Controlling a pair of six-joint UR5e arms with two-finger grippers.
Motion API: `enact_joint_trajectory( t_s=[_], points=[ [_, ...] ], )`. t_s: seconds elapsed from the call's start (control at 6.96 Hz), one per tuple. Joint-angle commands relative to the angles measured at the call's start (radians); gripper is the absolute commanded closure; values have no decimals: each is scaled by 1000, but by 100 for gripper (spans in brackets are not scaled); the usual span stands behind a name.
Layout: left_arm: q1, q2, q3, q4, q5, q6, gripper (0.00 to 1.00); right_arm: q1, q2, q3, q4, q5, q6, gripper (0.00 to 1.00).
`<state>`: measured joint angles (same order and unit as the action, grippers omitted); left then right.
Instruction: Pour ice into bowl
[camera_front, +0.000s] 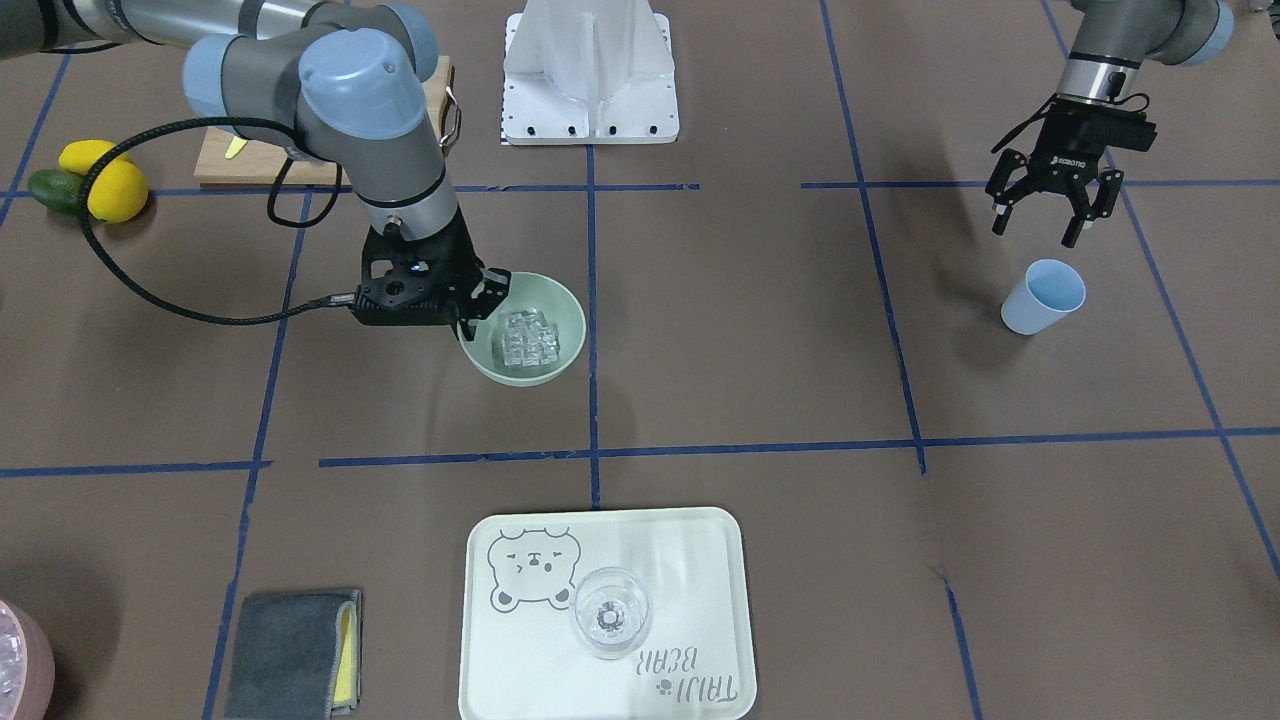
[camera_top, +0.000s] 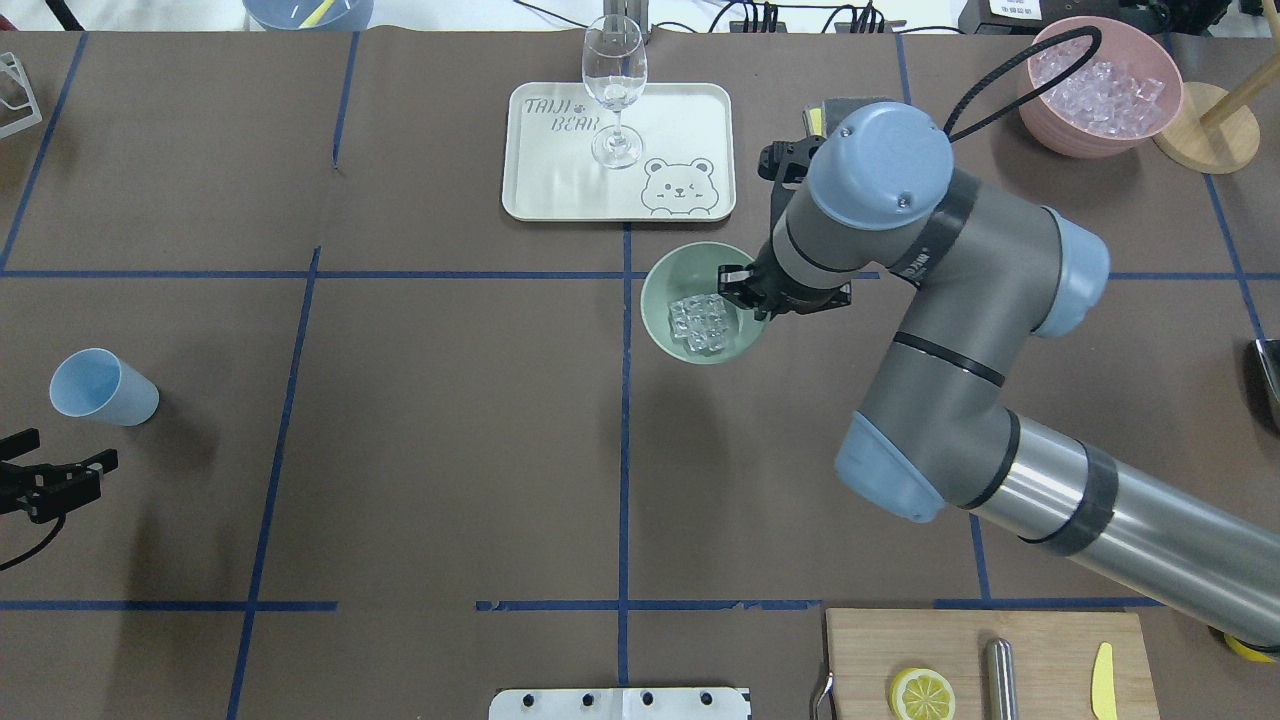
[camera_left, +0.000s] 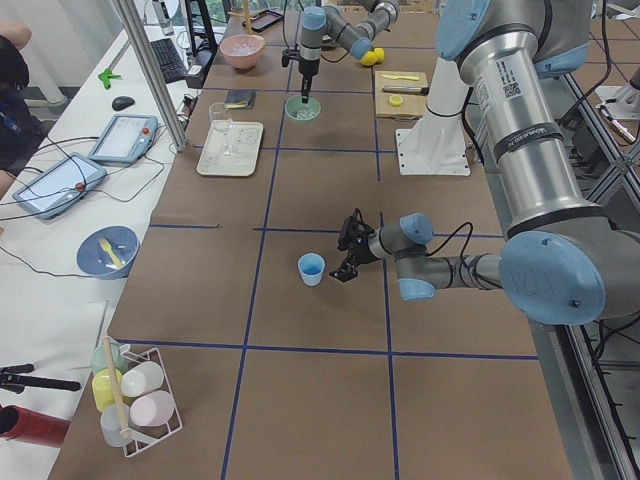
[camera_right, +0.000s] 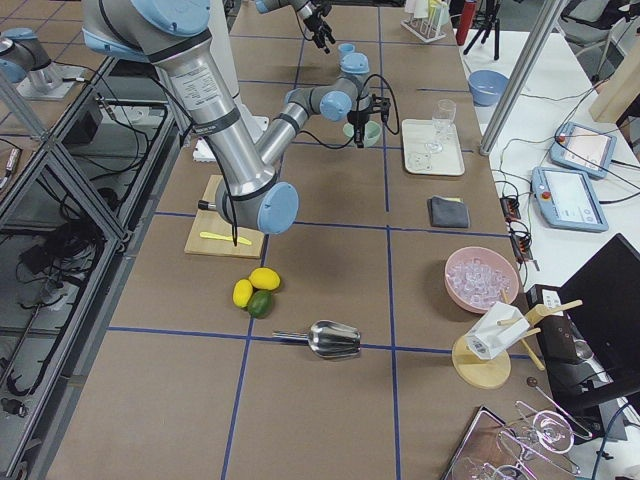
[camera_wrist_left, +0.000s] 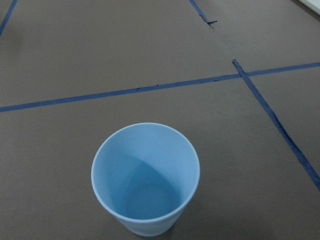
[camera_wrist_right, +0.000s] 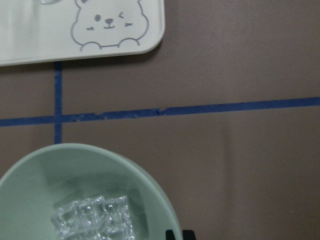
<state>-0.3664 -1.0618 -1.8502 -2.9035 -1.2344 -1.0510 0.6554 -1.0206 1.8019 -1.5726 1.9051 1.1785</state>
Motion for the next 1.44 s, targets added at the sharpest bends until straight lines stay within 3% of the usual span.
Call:
enact_joint_trajectory(
  t_s=[0.0,0.29,0.57,0.86,1.15,1.29],
  points=[
    [-90,35,-125,91,-155,76,0,10,-198,147,-6,-3,-90,100],
    [-326,-12,-220,269,-404,295,0,48,-370,223,23,-9,-230,100],
    [-550,-136,-228,473,-538,513,0,113,-584,215,266,21,-267,100],
    [-624,-277,-228,696,-551,622,0,192,-685,145,427,72,-359,100],
    [-721,-364,-233,852,-556,765,0,260,-696,68,462,150,-390,100],
    [-735,-426,-230,951,-554,778,0,266,-699,30,462,149,-411,100]
  ],
)
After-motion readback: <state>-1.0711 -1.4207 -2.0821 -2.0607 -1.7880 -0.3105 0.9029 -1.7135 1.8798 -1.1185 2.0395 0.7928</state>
